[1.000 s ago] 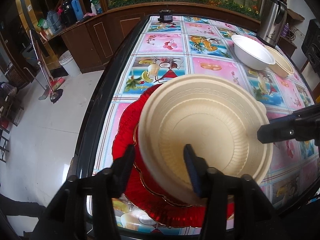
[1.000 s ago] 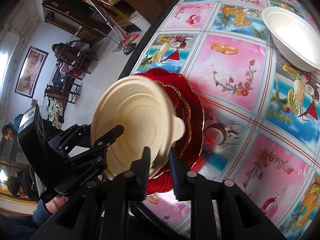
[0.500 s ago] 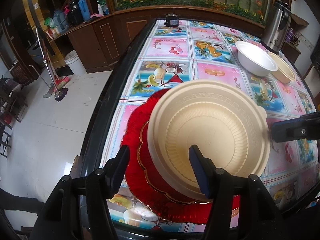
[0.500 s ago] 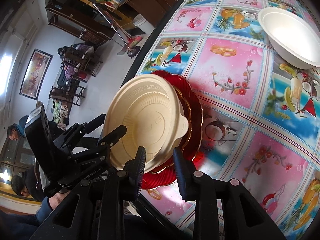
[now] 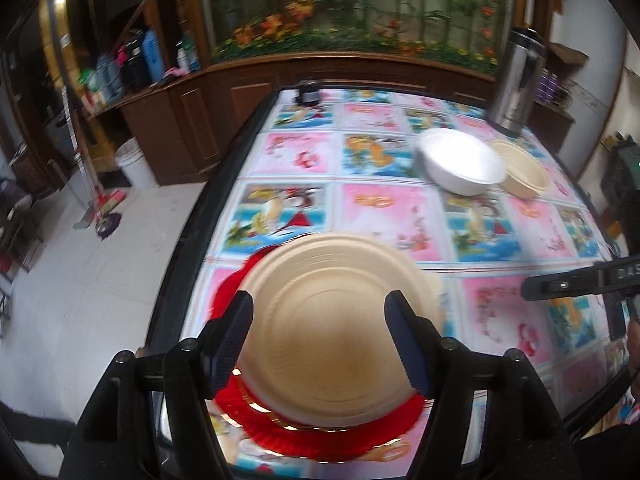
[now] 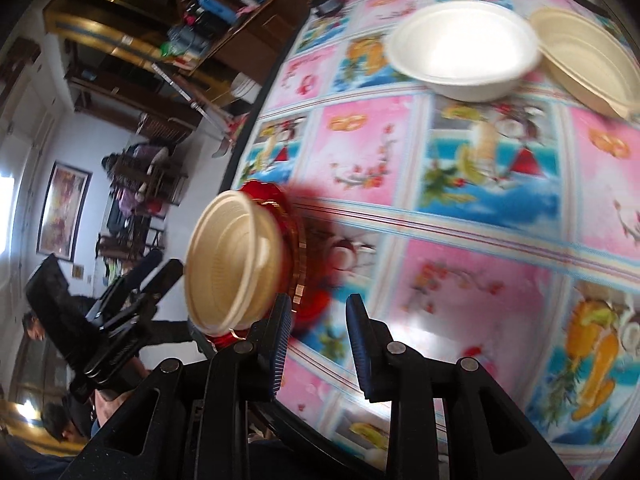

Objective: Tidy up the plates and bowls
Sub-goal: 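Open the left gripper and withdraw from the stack, then grasp the white foam bowl rim with the right gripper, then bring the white bowl to the left gripper while the left gripper grasps it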

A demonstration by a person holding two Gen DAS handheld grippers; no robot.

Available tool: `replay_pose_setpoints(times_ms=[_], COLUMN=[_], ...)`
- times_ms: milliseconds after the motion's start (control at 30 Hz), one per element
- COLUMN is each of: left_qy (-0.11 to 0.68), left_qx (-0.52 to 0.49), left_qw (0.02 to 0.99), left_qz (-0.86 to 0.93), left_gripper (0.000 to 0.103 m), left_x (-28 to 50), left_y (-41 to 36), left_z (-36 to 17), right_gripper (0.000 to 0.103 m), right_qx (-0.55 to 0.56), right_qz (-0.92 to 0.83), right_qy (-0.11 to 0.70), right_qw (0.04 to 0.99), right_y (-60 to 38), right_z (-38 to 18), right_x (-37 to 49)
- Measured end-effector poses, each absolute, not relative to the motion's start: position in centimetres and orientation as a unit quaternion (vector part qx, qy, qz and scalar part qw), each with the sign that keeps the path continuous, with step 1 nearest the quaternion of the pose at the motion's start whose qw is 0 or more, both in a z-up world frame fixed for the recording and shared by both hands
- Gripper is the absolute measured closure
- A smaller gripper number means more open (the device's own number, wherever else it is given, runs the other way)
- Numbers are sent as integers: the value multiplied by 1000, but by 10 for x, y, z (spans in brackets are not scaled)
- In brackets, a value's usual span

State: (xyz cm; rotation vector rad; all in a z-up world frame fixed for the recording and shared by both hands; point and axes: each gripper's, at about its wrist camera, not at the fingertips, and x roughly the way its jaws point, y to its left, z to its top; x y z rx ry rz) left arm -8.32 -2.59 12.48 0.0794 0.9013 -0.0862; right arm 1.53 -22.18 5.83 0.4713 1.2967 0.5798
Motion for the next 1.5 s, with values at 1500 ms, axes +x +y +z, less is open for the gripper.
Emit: replay_pose_setpoints(times_ms=[1500], left_qy=[473], left_qx=[80], left_qw=[868], left_qz=[-130], left_gripper=[35], left_x=[-96], left_y=[-99], left_z=[106], right_gripper=[57], right_qx=[55], right_qz=[273], right_qy=[640], right_qw=[716], right_y=[-251], right_z=[38], right_x=[41])
